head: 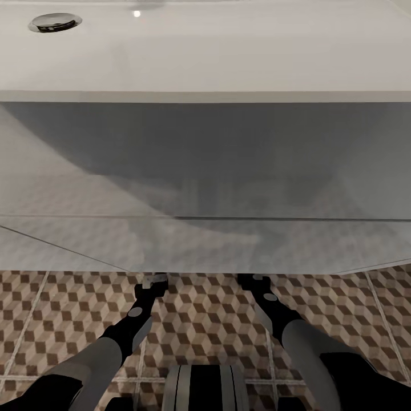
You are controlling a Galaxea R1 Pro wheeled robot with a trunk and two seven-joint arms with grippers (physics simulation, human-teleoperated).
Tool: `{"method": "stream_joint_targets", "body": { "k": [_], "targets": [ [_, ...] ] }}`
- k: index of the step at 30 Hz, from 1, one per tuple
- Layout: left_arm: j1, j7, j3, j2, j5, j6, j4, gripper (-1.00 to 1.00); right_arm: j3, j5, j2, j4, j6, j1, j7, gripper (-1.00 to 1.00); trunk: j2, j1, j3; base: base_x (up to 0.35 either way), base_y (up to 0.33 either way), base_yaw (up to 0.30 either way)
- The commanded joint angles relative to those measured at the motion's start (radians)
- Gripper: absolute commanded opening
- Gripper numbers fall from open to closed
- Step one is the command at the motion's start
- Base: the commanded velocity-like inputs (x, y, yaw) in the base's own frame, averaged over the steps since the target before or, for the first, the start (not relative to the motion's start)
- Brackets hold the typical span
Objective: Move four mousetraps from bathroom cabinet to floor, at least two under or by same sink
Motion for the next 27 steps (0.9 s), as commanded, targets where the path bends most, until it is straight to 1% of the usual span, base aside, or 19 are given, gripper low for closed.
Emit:
{"method": "stream_joint_targets", "body": {
  "k": [1, 10, 27],
  "targets": [
    [-0.001, 0.005, -0.009, 0.000, 0.009, -0.004, 0.001, -1.00, 0.000, -0.001, 0.000, 0.001, -0.003, 0.000, 0.000, -1.00, 0.000, 0.000, 0.000, 0.000, 0.000, 0.000],
    [-0.001, 0.005, -0.009, 0.001, 0.009, -0.007, 0.001, -1.00, 0.000, -0.001, 0.000, 0.001, -0.003, 0.000, 0.000, -1.00, 0.000, 0.000, 0.000, 0.050, 0.000, 0.000],
    [-0.001, 0.005, -0.009, 0.000, 0.007, -0.009, 0.001, -1.00, 0.000, -0.001, 0.000, 0.001, -0.003, 0.000, 0.000, -1.00, 0.000, 0.000, 0.000, 0.003, 0.000, 0.000]
  ]
}}
